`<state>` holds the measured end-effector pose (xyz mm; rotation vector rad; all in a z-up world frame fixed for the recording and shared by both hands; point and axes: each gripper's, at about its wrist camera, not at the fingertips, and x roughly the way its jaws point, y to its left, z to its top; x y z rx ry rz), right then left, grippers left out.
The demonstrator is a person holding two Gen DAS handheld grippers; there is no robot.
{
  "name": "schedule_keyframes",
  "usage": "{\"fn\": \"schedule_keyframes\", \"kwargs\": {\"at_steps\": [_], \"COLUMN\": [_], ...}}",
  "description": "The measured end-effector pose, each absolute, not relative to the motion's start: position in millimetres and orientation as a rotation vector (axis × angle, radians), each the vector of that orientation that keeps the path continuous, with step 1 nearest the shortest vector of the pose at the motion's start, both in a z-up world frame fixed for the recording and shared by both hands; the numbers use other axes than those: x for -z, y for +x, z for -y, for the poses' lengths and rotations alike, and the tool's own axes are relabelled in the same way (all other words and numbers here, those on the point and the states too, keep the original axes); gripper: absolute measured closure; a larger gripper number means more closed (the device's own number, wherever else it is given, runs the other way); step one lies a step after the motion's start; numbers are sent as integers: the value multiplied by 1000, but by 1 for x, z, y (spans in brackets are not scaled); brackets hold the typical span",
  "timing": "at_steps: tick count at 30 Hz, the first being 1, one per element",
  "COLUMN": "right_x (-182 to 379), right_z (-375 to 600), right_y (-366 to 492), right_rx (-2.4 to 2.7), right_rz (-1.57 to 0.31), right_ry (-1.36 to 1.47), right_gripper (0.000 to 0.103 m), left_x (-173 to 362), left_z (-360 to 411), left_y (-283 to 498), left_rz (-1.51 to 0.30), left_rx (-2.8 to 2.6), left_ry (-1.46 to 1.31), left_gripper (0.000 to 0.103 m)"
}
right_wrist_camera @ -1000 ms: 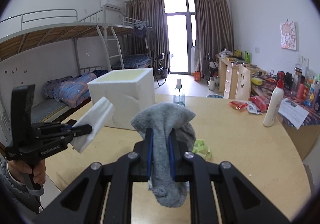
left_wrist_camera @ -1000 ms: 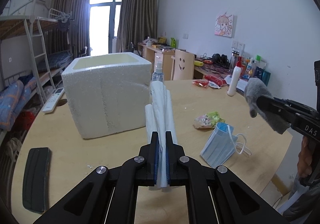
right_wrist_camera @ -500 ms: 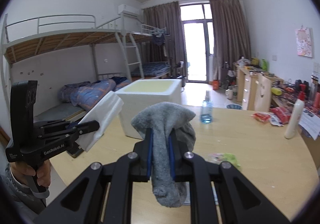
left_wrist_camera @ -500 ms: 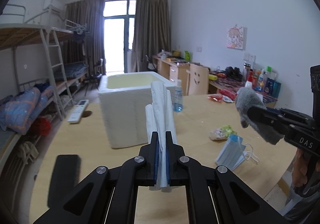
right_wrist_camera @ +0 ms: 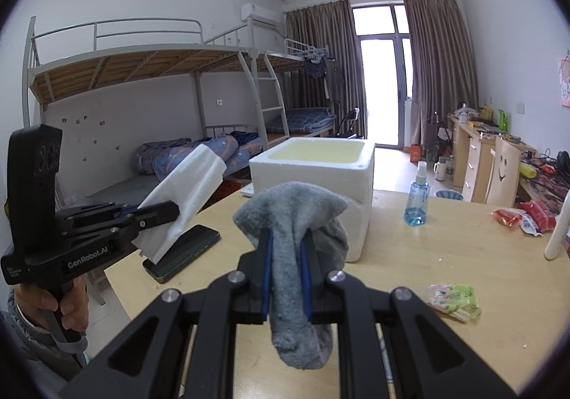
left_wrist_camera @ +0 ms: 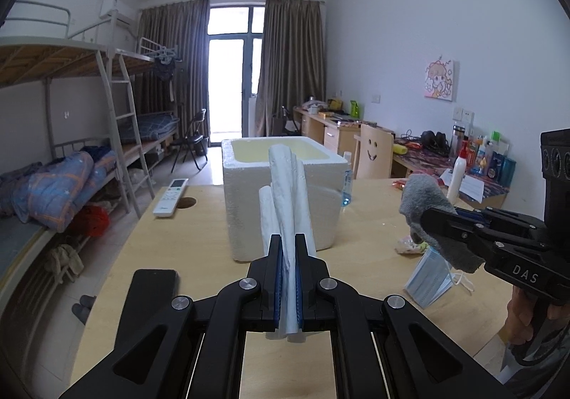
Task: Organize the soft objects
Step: 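Carry the towel in the left gripper while the right gripper carries the sock over the foam box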
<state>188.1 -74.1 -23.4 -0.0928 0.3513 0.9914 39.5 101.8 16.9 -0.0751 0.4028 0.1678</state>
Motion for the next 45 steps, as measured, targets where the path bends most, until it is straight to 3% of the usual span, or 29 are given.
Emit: {"fn": "schedule_keyframes", "kwargs": {"at_steps": [45], "right_x": [-36], "right_z": [-11], "right_y": [278], "right_rx": [-954], "right_rz": [-331], "right_ry": [-142], "right_gripper": [85], "left_x": [-78], "left_z": [-158], "left_y": [176], "left_rz": [-409], "left_rx": [-115], "left_ry": [-63], "left_gripper": [97]}}
